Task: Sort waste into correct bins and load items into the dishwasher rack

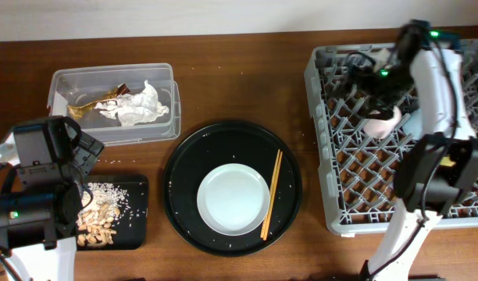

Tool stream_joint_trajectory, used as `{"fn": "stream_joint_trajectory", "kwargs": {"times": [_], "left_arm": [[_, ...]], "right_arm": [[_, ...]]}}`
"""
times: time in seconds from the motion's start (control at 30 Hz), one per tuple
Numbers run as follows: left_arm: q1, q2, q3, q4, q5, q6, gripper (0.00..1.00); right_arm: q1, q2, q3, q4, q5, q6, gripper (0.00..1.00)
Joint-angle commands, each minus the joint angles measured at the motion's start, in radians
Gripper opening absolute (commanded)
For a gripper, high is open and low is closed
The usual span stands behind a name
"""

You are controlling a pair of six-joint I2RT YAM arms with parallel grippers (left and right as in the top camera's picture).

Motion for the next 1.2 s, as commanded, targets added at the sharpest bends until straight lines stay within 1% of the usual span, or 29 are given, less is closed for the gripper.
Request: {"fn": "stream_joint_trajectory", "kwargs": {"times": [0.0, 0.07, 0.27, 0.3, 0.37, 0.4, 0.57, 0.6, 0.67, 0.7, 0.83, 0.87, 0.9, 0.97, 1.0, 1.07, 1.17], "left_arm": [[0.003, -0.003, 0.003, -0.002, -0.021, 0.002, 0.99], [0.003, -0.003, 0.003, -0.002, -0.021, 0.002, 0.99], [0.003, -0.003, 0.003, -0.002, -0.021, 0.002, 0.99], [0.003, -0.003, 0.003, -0.002, -0.021, 0.002, 0.99], [0.003, -0.003, 0.003, -0.002, -0.021, 0.002, 0.99], [0.003, -0.003, 0.003, -0.002, -0.021, 0.002, 0.99], [0.003, -0.003, 0.003, -0.002, -0.021, 0.002, 0.99], [0.003, -0.003, 0.003, -0.002, -0.021, 0.002, 0.99], [0.003, -0.003, 0.003, -0.002, -0.021, 0.002, 0.99], [0.003, -0.003, 0.003, -0.002, -0.021, 0.002, 0.99], [0.003, -0.003, 0.003, -0.002, -0.021, 0.002, 0.99], [0.003, -0.003, 0.003, -0.002, -0.021, 0.002, 0.99], [0.003, -0.003, 0.003, -0.002, -0.021, 0.002, 0.99], [0.003, -0.003, 0.003, -0.002, -0.021, 0.002, 0.99], [0.003, -0.003, 0.003, -0.002, -0.021, 0.002, 0.99], [0.003, -0.003, 0.003, -0.002, -0.021, 0.002, 0.99], [0.003, -0.003, 0.003, -0.002, -0.021, 0.002, 0.99]], "right_arm": [[0.089, -0.143, 0.004, -0.003, 0.312, 0.128, 0.98], [0.126, -0.195, 0.004, -0.014, 0.404, 0.144, 0.98], [0.261, -0.288, 0.004, -0.097, 0.413, 0.136, 0.98], [0.307, -0.288, 0.004, -0.121, 0.403, 0.109, 0.98], [0.417, -0.276, -0.005, -0.142, 0.357, 0.005, 0.98], [0.470, -0.267, -0.013, -0.143, 0.357, -0.014, 0.98], [0.682, -0.224, -0.097, -0.087, 0.414, -0.021, 1.00], [0.709, -0.214, -0.118, -0.067, 0.435, -0.021, 0.97], [0.763, -0.195, -0.175, -0.016, 0.467, -0.021, 0.86], [0.781, -0.188, -0.203, 0.006, 0.471, -0.021, 0.82], [0.806, -0.173, -0.315, 0.108, 0.470, -0.021, 0.83], [0.803, -0.173, -0.367, 0.156, 0.470, -0.022, 0.83], [0.798, -0.173, -0.391, 0.175, 0.469, -0.022, 0.81], [0.792, -0.173, -0.439, 0.217, 0.459, -0.021, 0.71], [0.789, -0.173, -0.477, 0.252, 0.436, -0.022, 0.68], [0.784, -0.173, -0.540, 0.314, 0.398, -0.022, 0.69], [0.785, -0.173, -0.597, 0.370, 0.397, -0.022, 0.69]]}}
